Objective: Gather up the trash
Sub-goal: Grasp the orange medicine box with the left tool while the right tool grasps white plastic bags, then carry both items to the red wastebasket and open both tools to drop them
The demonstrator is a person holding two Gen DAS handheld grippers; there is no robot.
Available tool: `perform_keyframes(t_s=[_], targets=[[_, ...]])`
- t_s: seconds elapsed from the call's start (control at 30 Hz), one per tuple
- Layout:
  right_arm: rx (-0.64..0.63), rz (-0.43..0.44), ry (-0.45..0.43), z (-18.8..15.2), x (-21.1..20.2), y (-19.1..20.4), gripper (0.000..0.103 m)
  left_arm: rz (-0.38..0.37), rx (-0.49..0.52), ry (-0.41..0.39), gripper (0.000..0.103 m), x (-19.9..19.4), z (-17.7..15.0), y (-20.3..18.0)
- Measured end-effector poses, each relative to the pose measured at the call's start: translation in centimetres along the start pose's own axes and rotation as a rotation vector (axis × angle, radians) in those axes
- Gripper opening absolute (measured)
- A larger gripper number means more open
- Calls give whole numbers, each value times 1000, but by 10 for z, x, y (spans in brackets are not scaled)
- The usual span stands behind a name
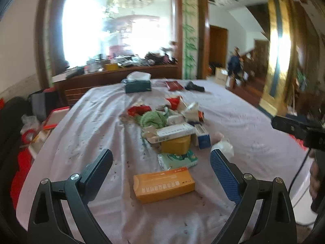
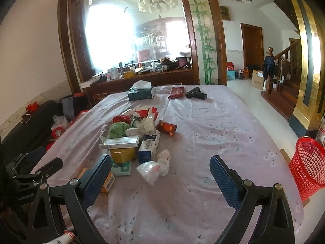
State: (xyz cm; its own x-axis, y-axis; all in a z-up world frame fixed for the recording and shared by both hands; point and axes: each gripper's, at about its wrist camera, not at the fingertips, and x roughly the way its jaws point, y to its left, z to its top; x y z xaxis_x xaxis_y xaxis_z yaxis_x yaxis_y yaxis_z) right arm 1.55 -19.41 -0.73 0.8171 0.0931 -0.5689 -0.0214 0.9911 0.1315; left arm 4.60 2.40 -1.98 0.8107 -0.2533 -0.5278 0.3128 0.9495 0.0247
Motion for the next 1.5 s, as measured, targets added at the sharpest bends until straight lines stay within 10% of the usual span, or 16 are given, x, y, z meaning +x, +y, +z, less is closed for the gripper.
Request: perform_keyframes(t_s=[0.37,0.7,1.13,1.5], targets=[[80,49,301,-9,133,-9,83,-243,95,301,96,104,-9,2],[139,83,407,-25,171,-10,63,-412,116,452,96,112,-29,9],[149,71,349,-31,125,-36,50,-314,105,523,93,120,-37,15],[158,89,250,-26,82,-50,48,-184,160,545,48,85,-52,-10]])
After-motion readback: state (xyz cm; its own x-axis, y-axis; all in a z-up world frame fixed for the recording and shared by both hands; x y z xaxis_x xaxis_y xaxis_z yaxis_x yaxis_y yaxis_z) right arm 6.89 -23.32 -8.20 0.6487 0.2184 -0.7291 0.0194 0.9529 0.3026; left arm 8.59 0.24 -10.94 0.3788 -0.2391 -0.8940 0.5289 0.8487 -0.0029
